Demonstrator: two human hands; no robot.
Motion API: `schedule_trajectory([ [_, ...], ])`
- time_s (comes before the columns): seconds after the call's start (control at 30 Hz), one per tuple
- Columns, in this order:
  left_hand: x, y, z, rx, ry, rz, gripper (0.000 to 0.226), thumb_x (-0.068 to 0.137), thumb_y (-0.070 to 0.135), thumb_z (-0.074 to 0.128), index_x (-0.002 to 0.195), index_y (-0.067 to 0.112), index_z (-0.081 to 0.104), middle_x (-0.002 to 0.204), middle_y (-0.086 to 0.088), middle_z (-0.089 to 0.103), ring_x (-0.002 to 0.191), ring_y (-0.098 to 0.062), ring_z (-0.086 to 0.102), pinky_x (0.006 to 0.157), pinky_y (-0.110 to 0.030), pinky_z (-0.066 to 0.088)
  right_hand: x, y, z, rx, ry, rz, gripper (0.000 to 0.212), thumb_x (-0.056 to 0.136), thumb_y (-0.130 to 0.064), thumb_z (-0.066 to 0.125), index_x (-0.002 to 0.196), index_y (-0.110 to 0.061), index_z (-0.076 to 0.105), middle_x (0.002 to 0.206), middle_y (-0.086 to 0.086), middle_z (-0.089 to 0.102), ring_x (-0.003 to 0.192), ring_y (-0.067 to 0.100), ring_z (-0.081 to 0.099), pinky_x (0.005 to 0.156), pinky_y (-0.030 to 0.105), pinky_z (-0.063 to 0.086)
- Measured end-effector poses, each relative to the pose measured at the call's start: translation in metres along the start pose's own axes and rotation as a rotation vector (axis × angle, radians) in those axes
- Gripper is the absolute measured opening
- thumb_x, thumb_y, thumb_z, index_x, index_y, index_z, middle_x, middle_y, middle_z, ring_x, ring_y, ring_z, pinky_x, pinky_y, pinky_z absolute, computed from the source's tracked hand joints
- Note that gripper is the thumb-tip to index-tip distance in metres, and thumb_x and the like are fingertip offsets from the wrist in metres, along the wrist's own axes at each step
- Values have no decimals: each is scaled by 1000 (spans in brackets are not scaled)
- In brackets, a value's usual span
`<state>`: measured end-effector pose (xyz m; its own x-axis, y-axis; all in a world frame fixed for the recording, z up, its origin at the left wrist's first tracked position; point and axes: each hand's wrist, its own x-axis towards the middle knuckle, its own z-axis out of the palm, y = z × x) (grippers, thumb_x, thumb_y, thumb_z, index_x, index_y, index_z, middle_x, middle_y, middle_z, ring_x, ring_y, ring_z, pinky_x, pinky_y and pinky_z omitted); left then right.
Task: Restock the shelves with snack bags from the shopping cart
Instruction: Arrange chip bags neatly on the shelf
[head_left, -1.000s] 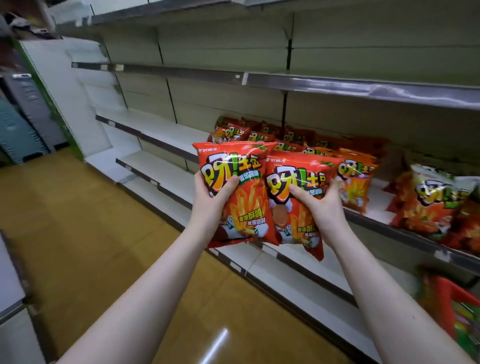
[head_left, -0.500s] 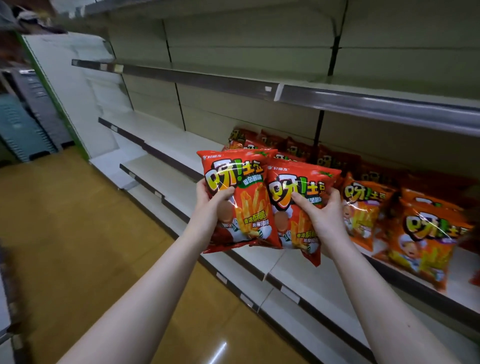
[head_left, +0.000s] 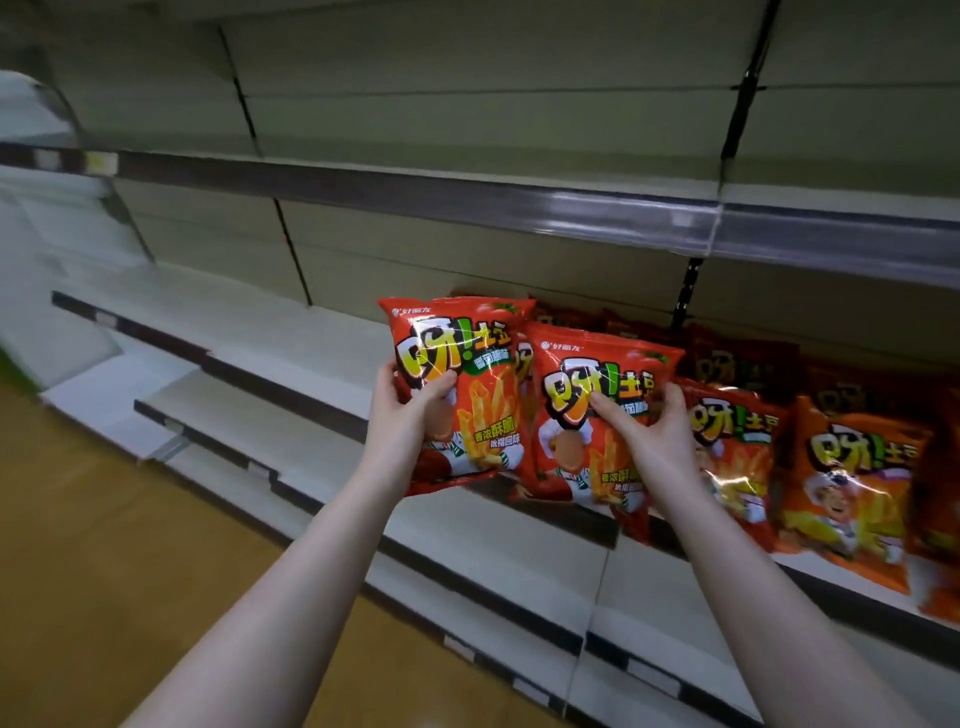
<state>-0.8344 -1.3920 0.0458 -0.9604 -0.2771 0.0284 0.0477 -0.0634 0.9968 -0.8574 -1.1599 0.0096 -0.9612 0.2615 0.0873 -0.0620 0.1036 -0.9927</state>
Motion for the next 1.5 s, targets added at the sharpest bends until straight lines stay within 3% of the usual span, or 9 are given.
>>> schedule_trajectory([
  [0.17,75,-9,-33,47,42,24,57,82,23,74,131,20,45,112,5,64,99,-14,66,79,-30,55,23,5,43,11,75,29,73,70,-43,76,131,-28,39,112,-13,55,101,13,59,85,36,51],
  [0.33,130,-30,-38,104,5,-43,69,77,27,79,134,24,42,120,-1,63,105,-22,65,92,-48,53,44,13,64,1,79,57,70,74,-38,75,133,-25,40,114,-9,57,103,15,61,79,30,50],
  [0.47,170,-47,-22,158,-35,-65,65,79,21,77,135,19,42,120,-3,63,107,-23,64,93,-46,53,76,22,88,-18,59,88,76,72,-43,76,136,-25,38,124,-5,55,115,20,57,98,46,48],
  [0.7,227,-89,-17,284,-92,-118,87,51,47,79,129,24,49,124,-11,57,104,-27,63,90,-48,54,97,19,120,-43,74,89,74,76,-37,74,138,-22,37,119,-11,47,110,12,49,88,28,42],
  [0.83,258,-104,-17,341,-186,-135,73,63,30,82,128,18,51,122,-13,58,106,-29,63,91,-48,53,98,22,142,-58,118,107,64,75,-34,76,127,-25,40,107,-14,55,104,12,55,87,29,45],
  [0.97,284,-123,-17,412,-248,-139,75,58,42,79,125,22,52,120,-10,62,109,-30,61,94,-52,50,92,24,166,-46,193,136,61,74,-34,76,119,-32,36,104,-13,54,103,15,56,92,35,47],
  [1.1,292,-127,-16,416,-305,-103,51,76,18,78,121,14,55,119,-9,66,109,-30,61,94,-49,49,84,28,192,-30,229,146,61,75,-31,76,121,-31,37,102,-17,56,101,13,59,86,29,48],
  [1.37,304,-138,-20,253,-440,-104,77,58,47,84,125,24,54,117,1,67,106,-19,65,92,-48,53,87,26,224,-35,279,167,61,75,-27,77,120,-30,37,101,-18,56,96,9,60,90,33,51],
  [1.5,291,-116,-34,112,-340,-118,64,82,21,74,138,19,41,114,5,54,106,-14,55,92,-33,47,91,27,239,-73,270,157,59,76,-24,78,120,-27,38,97,-20,56,92,5,57,80,22,47],
])
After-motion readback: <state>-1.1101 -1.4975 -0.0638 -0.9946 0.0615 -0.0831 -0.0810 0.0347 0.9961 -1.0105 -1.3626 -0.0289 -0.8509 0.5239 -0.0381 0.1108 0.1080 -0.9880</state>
